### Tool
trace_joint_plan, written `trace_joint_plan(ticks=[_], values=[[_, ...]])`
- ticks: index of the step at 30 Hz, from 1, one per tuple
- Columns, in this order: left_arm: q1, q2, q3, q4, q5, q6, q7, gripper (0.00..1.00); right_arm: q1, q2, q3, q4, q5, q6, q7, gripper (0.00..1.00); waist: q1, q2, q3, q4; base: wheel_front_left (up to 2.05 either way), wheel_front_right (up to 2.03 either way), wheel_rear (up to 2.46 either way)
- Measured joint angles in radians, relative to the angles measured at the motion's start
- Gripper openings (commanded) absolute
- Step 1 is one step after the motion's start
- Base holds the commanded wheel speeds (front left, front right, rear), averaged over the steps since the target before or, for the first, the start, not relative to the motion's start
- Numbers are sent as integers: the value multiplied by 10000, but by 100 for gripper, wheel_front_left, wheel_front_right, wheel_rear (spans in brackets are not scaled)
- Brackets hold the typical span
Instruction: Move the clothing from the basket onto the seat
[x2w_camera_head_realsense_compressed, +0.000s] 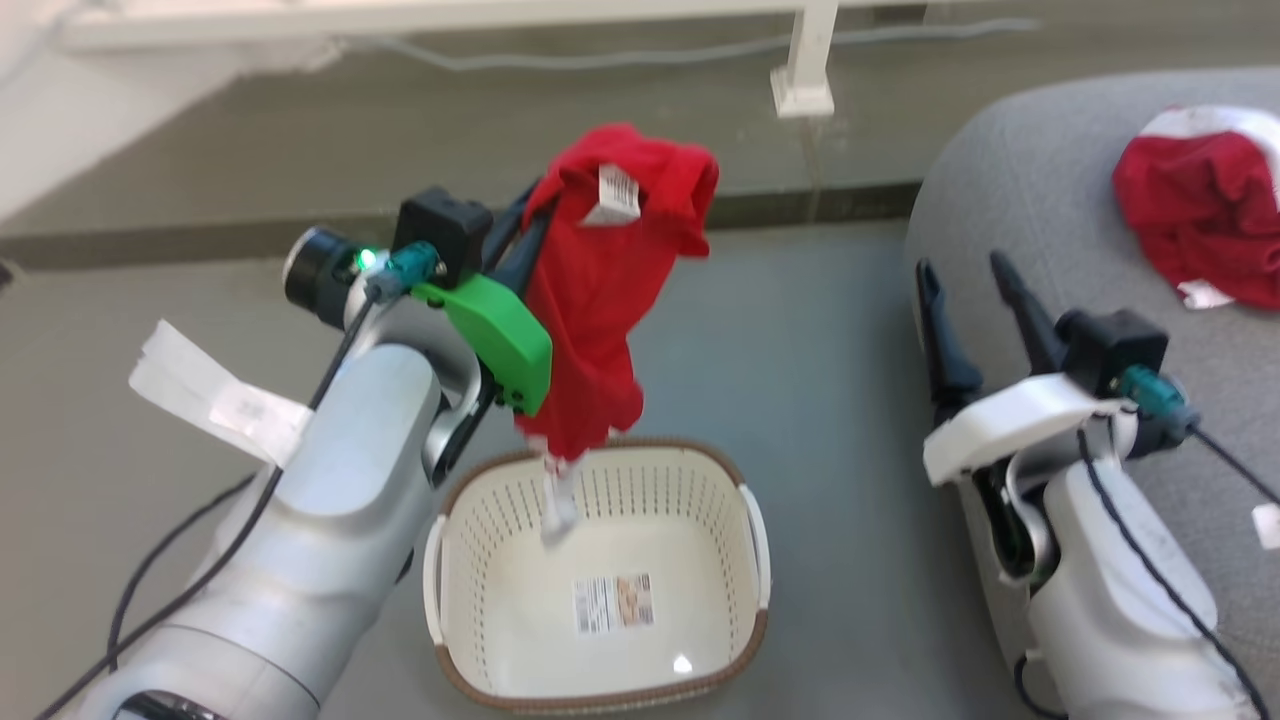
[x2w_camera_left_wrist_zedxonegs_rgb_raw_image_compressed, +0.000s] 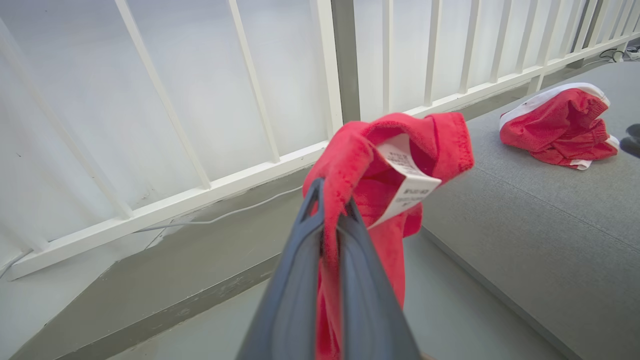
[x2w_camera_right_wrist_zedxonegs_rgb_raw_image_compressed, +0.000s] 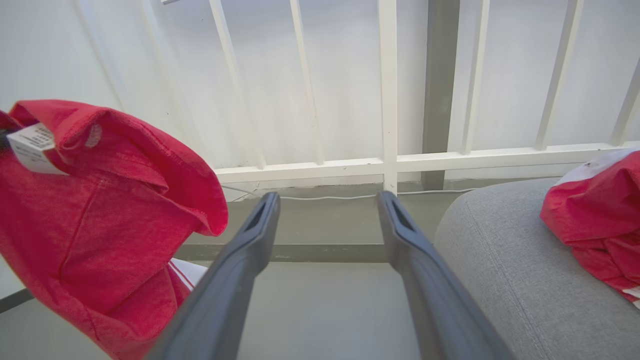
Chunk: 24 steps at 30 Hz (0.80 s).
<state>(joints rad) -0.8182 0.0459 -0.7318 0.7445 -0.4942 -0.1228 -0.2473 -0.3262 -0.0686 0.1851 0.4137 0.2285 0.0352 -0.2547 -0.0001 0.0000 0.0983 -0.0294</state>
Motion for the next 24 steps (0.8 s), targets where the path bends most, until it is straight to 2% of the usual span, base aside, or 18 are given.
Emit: trace_joint_plan(ticks=[11,24], values=[[213,-71,-180,-245,-410,-2,362,0,517,65,913,303,36,359,2,100,0,0,-1201,0,0,0,0],[203,-130,-466,-809,-497,4,702,0,692,77,2579,493,38,717,67,100,0,0,-1430,87,0,0,0]])
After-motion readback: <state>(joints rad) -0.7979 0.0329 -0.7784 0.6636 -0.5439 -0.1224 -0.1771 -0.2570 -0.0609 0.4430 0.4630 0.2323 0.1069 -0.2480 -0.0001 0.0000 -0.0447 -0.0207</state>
